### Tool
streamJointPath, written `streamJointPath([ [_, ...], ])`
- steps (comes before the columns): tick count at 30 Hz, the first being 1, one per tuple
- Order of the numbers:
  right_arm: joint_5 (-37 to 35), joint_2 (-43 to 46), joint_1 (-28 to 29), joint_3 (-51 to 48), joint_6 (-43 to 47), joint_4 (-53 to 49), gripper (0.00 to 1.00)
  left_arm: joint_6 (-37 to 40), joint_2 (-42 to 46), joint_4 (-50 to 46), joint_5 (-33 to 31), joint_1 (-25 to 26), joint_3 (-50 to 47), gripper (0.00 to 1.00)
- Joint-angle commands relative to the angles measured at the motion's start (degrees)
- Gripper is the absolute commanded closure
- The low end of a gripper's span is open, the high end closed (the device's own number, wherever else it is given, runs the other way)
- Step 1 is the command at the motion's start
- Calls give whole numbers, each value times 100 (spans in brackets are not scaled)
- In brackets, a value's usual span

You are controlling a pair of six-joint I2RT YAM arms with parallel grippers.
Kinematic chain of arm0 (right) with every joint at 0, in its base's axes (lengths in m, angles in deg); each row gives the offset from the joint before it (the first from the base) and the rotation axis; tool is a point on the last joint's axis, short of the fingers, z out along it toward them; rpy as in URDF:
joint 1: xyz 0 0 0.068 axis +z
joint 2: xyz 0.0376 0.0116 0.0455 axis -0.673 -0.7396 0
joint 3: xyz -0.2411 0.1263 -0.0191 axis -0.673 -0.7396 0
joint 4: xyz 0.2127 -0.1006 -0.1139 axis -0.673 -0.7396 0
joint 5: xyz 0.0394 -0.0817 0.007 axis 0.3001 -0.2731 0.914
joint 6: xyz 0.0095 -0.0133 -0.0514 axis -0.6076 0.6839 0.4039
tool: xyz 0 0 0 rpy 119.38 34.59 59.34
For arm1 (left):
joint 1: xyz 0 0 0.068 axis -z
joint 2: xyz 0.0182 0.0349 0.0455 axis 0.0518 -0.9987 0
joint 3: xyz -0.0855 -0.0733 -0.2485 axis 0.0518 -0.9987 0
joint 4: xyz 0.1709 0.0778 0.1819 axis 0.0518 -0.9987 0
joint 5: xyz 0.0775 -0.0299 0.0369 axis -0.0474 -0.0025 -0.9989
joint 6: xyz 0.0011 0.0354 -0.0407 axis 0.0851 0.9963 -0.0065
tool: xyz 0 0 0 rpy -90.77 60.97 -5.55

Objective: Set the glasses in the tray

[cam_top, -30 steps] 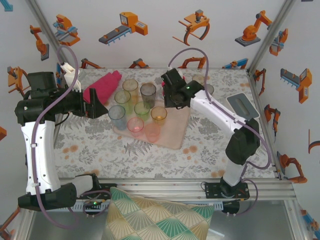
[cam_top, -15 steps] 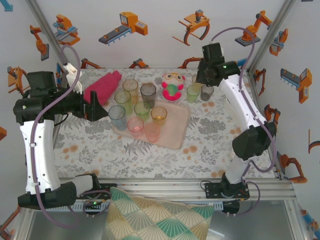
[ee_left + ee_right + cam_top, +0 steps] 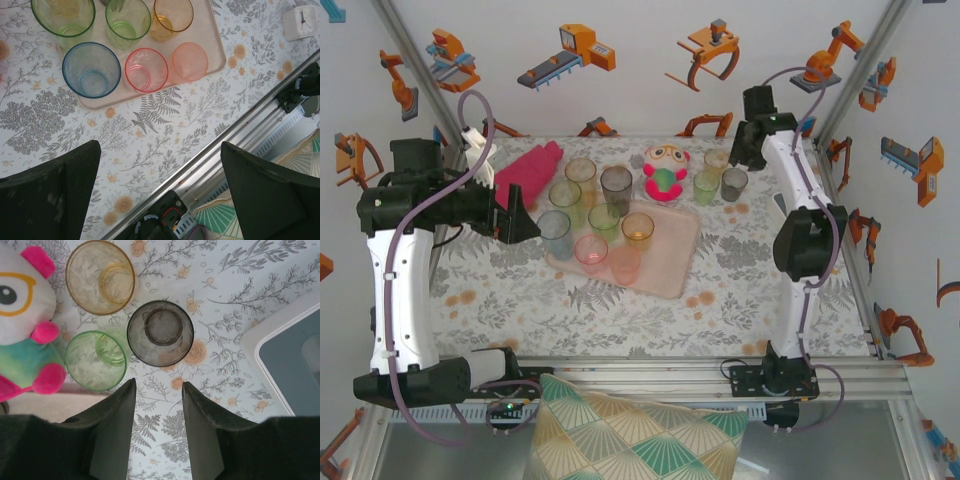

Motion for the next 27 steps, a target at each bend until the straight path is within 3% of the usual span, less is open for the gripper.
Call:
streamJointPath([
  [1, 36, -199, -100, 434, 140, -218, 59, 145, -20, -166, 22, 27, 124, 3],
  [27, 16, -932, -368, 369, 98, -169, 60, 119, -157, -121, 48, 71, 86, 3],
])
